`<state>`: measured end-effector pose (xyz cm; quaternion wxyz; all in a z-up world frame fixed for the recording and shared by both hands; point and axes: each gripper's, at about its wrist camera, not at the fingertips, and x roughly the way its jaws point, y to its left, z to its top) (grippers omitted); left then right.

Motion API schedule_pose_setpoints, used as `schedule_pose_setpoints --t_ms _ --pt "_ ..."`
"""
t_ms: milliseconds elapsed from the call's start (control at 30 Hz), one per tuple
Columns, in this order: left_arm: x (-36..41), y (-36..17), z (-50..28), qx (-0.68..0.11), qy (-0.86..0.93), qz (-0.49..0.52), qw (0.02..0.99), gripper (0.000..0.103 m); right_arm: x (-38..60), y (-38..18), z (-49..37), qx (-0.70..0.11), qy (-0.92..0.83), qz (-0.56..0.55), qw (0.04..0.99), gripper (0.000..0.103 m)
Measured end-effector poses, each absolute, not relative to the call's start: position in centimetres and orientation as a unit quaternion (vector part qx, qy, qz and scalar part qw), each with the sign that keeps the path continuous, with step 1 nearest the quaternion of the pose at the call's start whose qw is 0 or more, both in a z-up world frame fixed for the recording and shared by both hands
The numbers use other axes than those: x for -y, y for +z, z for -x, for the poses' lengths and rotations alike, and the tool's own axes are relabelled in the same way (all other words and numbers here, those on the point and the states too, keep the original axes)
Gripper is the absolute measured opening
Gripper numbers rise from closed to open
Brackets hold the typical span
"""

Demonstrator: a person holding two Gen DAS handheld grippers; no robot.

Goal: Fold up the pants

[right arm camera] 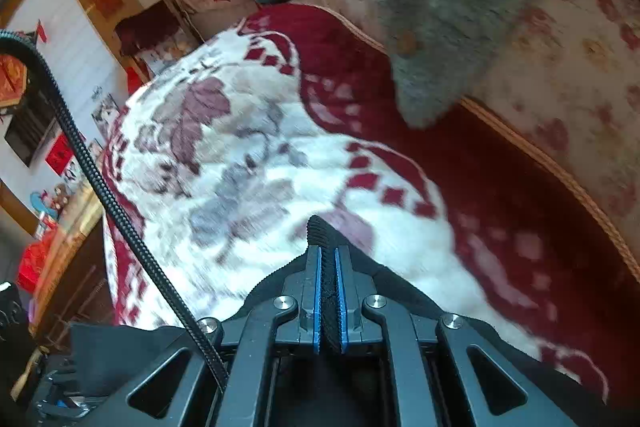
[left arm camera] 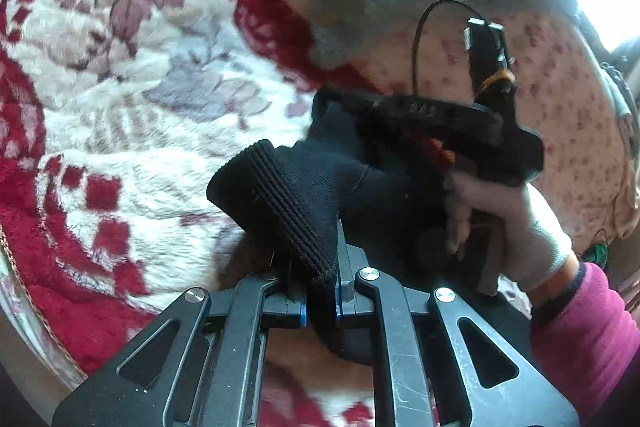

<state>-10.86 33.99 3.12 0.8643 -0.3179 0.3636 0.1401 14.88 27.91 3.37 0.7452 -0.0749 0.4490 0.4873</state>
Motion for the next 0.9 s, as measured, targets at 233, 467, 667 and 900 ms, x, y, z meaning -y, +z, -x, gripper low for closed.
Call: schedule_pose_setpoints --t_ms 233,467,667,900 --pt "-34.7 2.0 12.0 -0.388 0.199 0.320 0.841 0.050 -27.4 1.7 -15.8 -0.499 0.443 0.033 0.744 0.016" --pt "-34.3 3.5 14.7 -0.384 0.238 0.296 0.842 0.056 -18.0 6.0 -14.2 -0.480 0.424 -0.055 0.766 0.028" --pt "-31.9 5.3 14.8 -0.374 0.230 0.271 0.856 0.056 -7.7 8.1 -10.2 -0.471 0.390 -0.072 0.788 0.028" --pt "-27.8 6.3 12.0 -0.388 0.171 0.247 0.871 0.056 5.5 8.7 -5.1 -0.463 0.304 -0.086 0.828 0.032"
